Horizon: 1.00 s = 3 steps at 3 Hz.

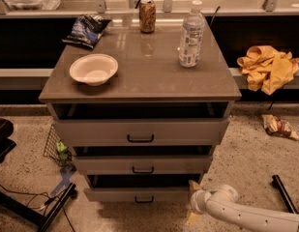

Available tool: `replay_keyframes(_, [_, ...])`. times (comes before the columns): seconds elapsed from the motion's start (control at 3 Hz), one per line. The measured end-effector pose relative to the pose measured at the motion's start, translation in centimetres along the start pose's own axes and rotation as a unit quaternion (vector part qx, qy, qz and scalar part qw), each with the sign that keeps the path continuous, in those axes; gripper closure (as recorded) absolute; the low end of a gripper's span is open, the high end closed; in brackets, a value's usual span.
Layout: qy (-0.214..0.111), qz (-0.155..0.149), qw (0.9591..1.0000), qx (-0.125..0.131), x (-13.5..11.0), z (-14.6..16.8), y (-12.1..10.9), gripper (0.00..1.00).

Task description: Open bottom drawer

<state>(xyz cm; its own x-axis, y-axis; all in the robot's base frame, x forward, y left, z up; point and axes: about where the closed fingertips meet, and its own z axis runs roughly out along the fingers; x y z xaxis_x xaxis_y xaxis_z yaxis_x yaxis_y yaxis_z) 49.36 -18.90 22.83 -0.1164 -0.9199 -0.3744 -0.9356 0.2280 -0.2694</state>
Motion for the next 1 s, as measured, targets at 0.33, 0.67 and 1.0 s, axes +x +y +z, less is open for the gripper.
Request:
replay_keyframes(0.33, [-0.036,0.005,0.9992,0.016,-0.29,1.08,-1.43,0.00])
replay_keyframes(0.67, [-0.046,0.005,0.9988,0.013,-0.60,1.27,-1.48,0.00])
replay_keyframes(1.0, [-0.055,0.009,0.9984,0.013,-0.68,1.61,-1.17,0.00])
